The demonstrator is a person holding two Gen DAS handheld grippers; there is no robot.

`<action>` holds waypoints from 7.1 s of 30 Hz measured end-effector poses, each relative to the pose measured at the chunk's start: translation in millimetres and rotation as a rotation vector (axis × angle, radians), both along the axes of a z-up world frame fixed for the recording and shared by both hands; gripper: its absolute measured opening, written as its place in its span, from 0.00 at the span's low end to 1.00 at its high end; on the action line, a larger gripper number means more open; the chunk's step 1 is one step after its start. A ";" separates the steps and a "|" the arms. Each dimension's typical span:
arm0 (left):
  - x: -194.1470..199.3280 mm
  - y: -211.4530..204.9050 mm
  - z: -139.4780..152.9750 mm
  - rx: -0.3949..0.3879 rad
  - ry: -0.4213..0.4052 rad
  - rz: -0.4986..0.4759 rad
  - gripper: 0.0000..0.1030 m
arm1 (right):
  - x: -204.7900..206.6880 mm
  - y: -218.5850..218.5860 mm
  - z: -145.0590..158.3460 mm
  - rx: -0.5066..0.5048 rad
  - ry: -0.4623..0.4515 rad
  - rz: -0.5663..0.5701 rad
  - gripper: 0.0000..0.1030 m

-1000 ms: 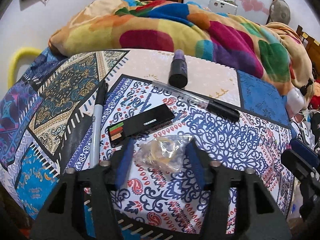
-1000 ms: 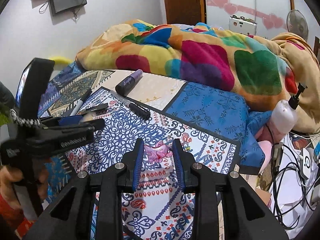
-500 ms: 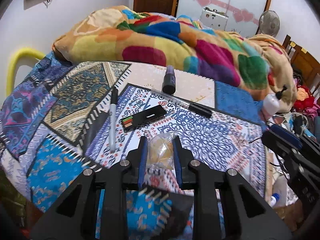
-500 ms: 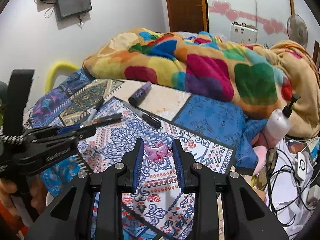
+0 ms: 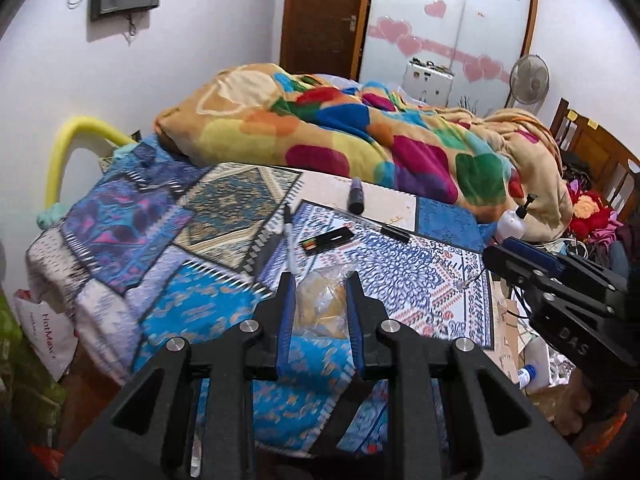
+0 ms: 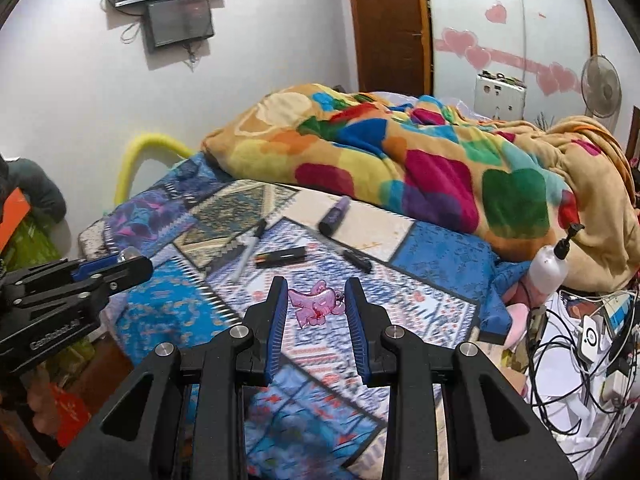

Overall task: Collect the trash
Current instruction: 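Carry the bag and pink piece in both tools over the white bucket, then open right tool then left tool to drop both items into the bucket, then move both open tools back over the items on the bed, then grasp the black Sharpie marker with left tool while right tool grasps the clear pen, then carry the marker and pen in both tools over the white bucket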

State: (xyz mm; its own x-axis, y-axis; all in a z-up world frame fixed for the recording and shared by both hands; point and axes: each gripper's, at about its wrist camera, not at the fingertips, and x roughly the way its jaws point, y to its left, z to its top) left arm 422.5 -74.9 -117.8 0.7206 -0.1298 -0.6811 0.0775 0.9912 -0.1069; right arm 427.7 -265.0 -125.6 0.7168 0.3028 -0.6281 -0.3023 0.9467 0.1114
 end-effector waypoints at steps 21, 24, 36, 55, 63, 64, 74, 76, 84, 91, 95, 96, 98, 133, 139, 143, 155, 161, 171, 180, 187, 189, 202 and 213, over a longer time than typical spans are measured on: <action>-133.6 177.6 -10.6 -0.003 0.019 0.292 0.23 | -80.1 161.2 16.9 -0.046 -0.032 0.280 0.26; -148.8 206.2 -22.4 -0.011 0.040 0.334 0.23 | -89.2 185.7 15.0 -0.056 -0.032 0.326 0.26; -182.2 275.3 -75.5 -0.048 0.123 0.449 0.23 | -112.8 271.5 -15.2 -0.109 0.022 0.492 0.26; -167.7 303.2 -177.0 -0.142 0.333 0.494 0.23 | -93.9 365.7 -116.1 -0.133 0.433 0.701 0.27; -150.5 309.5 -188.5 -0.191 0.387 0.499 0.33 | -85.3 361.7 -115.6 -0.125 0.442 0.698 0.42; -149.0 309.3 -188.8 -0.193 0.393 0.496 0.33 | -83.2 360.1 -114.4 -0.123 0.440 0.694 0.42; -150.1 296.3 -164.5 -0.121 0.374 0.479 0.49 | -76.1 334.8 -91.4 -0.102 0.396 0.650 0.42; -150.7 294.1 -158.8 -0.104 0.372 0.483 0.49 | -77.3 327.7 -84.2 -0.098 0.380 0.639 0.42; -162.7 275.4 -113.5 -0.075 0.292 0.480 0.49 | -82.9 295.2 -50.9 -0.077 0.311 0.592 0.42; -167.9 233.2 -54.2 0.004 0.144 0.454 0.49 | -86.5 247.5 -14.4 -0.032 0.205 0.525 0.42; -161.0 204.1 -23.4 0.022 0.055 0.430 0.49 | -84.4 215.5 3.0 -0.019 0.149 0.470 0.47; -158.1 196.9 -17.6 0.020 0.038 0.421 0.49 | -83.1 207.0 6.8 -0.019 0.134 0.452 0.54; -148.9 181.7 -6.7 0.019 0.008 0.397 0.49 | -80.1 186.6 15.4 -0.007 0.094 0.407 0.60; 116.8 13.9 -86.3 -0.007 0.104 0.027 0.76 | 110.3 2.5 -67.5 -0.116 0.155 0.034 0.62; 163.0 21.1 -115.8 -0.014 0.171 0.050 0.63 | 141.7 16.0 -90.4 -0.200 0.142 0.085 0.62; 186.3 19.5 -131.0 0.001 0.220 0.058 0.53 | 154.2 17.9 -99.3 -0.209 0.154 0.116 0.44; 202.2 18.5 -138.7 0.083 0.215 0.095 0.13 | 147.8 19.4 -111.1 -0.165 0.205 0.208 0.13; 190.0 36.6 -130.7 -0.042 0.260 0.095 0.10 | 129.7 15.6 -103.5 -0.114 0.233 0.195 0.12; 135.8 40.3 -89.1 -0.033 0.214 0.084 0.10 | 110.3 13.5 -53.0 -0.051 0.238 0.151 0.12; 68.5 60.3 -26.6 -0.025 0.118 0.097 0.10 | 63.9 40.9 9.1 -0.059 0.131 0.173 0.12; 10.4 92.6 11.2 -0.020 0.057 0.128 0.10 | 24.0 80.2 41.3 -0.059 0.060 0.231 0.12; -4.6 104.7 16.9 -0.011 0.046 0.144 0.10 | 11.7 95.8 47.3 -0.049 0.052 0.256 0.12; -96.9 202.6 -1.6 0.015 0.076 0.300 0.10 | -50.0 201.0 36.8 -0.012 0.085 0.448 0.12; -141.3 274.4 -77.5 -0.043 0.199 0.439 0.10 | -81.4 291.7 -24.3 -0.073 0.225 0.596 0.12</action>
State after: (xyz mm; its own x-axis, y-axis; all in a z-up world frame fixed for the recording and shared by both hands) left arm 281.2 199.5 -195.3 0.5699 0.1262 -0.8120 -0.3730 0.9202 -0.1188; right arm 346.3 26.7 -149.8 0.2873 0.5593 -0.7776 -0.7557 0.6312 0.1749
